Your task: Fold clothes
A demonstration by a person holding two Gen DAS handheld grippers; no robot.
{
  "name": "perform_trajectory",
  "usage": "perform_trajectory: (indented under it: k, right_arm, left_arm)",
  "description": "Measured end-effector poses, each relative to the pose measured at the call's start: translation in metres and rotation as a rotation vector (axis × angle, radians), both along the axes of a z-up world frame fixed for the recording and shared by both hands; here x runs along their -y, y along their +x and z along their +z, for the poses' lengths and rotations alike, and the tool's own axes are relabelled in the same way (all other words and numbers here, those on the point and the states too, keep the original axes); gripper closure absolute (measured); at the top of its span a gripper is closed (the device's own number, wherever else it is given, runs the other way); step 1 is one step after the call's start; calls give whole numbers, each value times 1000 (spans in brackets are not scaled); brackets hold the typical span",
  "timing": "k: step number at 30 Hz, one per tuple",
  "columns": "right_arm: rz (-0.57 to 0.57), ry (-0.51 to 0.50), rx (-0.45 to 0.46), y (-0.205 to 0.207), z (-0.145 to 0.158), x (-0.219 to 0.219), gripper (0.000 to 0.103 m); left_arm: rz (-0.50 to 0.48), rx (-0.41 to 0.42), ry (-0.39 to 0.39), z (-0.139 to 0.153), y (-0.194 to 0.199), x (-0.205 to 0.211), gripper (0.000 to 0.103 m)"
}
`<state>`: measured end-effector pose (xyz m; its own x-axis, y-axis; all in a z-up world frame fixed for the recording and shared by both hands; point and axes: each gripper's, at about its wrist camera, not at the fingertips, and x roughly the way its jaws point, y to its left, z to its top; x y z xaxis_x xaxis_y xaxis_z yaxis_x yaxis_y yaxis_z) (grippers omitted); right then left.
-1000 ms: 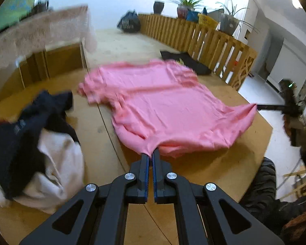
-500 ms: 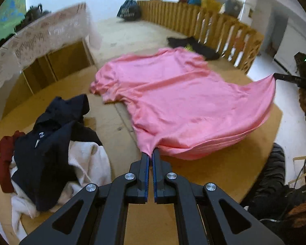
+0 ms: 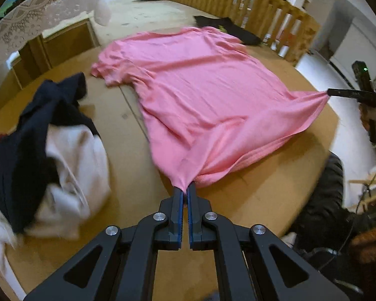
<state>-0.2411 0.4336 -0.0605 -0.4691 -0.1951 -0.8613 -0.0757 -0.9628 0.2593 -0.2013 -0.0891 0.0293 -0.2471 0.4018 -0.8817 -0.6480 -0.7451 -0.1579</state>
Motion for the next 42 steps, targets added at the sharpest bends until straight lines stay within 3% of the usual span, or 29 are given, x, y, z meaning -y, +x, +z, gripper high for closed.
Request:
perform_trajectory:
  k: [1, 3, 6, 8, 10, 13, 16, 19, 22, 27, 31, 36, 42]
  right_arm:
    - [0, 19, 24, 5, -3, 1, 100]
    - [-1, 56, 73, 16, -9, 2, 99]
    - [-2, 112, 147, 32, -17, 4, 98]
    - [5, 166, 123, 35, -7, 8, 84]
    - [24, 226, 40, 32, 10, 21, 75]
    - [134, 240, -15, 15, 15, 53, 75]
    - [262, 232, 32, -13, -9, 92, 75]
    - [312, 255, 55, -43, -20, 106, 75]
    - [298, 245, 11, -80, 1, 96, 75]
    - [261, 206, -75, -151, 43, 70, 75]
    - [241, 248, -136, -228, 53, 79, 91]
    - [261, 299, -90, -314, 14, 101, 91]
    - [301, 320, 27, -361, -53, 112, 91]
  left_arm:
    - [-7, 13, -7, -2, 5, 2, 95]
    - [-17, 35, -111, -16, 11, 3, 90]
    - [14, 44, -161, -21, 9, 11, 85]
    - [12, 10, -150, -11, 9, 8, 80]
    - [-5, -24, -145, -3, 6, 0, 74]
    - [-55, -42, -126, -7, -6, -27, 74]
    - [-100, -14, -99, -23, -22, -55, 74]
    - [-111, 5, -92, -32, -43, -69, 74]
    - [-57, -26, -124, -26, -78, -62, 74]
    - [48, -62, -100, 2, -160, -47, 74]
    - [84, -88, -160, -4, -226, -59, 74]
    - [44, -58, -171, -42, -283, -91, 74]
    - [54, -1, -195, -82, -328, -99, 74]
